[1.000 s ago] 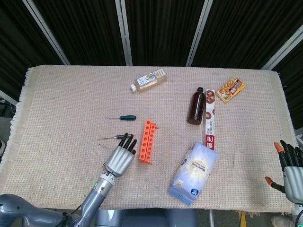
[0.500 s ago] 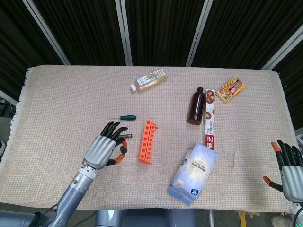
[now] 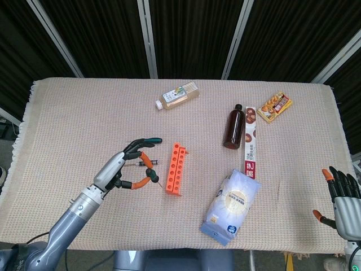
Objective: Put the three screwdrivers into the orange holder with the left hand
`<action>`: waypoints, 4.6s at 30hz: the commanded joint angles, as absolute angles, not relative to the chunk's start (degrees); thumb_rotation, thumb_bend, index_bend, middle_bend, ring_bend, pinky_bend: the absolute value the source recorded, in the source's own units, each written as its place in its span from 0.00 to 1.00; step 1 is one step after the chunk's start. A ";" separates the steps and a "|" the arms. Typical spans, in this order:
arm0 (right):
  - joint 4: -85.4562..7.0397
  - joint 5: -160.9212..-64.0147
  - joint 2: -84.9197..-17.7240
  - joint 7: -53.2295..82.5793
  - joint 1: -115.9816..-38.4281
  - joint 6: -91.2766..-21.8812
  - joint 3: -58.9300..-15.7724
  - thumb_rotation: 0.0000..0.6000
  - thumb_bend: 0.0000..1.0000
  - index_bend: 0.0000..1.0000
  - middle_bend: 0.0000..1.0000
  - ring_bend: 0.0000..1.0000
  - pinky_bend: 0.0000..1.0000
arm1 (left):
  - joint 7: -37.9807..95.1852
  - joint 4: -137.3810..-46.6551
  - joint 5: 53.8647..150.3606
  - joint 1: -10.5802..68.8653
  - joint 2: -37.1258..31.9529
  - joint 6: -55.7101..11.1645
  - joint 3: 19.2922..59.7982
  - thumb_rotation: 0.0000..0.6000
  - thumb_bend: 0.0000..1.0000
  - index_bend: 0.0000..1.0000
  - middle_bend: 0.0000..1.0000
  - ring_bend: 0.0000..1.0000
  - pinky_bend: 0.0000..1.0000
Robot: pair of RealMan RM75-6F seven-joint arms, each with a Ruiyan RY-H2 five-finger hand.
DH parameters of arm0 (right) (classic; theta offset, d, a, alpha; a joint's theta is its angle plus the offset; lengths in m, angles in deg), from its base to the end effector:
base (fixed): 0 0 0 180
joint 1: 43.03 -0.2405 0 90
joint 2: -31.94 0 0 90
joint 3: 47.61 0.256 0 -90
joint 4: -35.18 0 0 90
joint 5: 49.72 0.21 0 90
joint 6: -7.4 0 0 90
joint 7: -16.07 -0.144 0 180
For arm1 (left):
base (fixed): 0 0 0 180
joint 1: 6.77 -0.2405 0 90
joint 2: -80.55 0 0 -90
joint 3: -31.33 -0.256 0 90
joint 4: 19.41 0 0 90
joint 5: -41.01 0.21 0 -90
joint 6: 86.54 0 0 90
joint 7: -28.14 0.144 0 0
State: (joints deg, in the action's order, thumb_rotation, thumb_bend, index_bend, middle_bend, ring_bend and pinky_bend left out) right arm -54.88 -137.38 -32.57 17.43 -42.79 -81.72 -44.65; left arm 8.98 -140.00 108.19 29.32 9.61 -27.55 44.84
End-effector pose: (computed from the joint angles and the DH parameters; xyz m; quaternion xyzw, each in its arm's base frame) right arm -0.3248 -0.1533 0.1685 0.5819 -0.3691 0.3725 0.6216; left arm -0.0764 0.2703 0.0682 -0.5395 -0.6319 -0.5395 0.1362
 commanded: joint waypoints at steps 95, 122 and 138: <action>-54.48 -135.26 -32.45 17.23 -42.63 -80.50 -44.44 1.00 0.00 0.00 0.00 0.00 0.00 | 23.71 -129.32 102.12 35.17 -3.60 -30.76 42.38 1.00 0.44 0.65 0.11 0.00 0.00; -55.13 -134.96 -32.30 17.99 -42.76 -80.15 -44.39 1.00 0.00 0.00 0.00 0.00 0.00 | 25.87 -129.27 102.53 34.97 -3.52 -30.83 42.71 1.00 0.41 0.09 0.00 0.00 0.00; -55.33 -134.95 -32.29 18.25 -43.39 -79.51 -44.14 1.00 0.00 0.00 0.00 0.00 0.00 | 28.55 -118.77 103.74 31.63 1.17 -24.07 45.26 1.00 0.44 0.42 0.00 0.00 0.00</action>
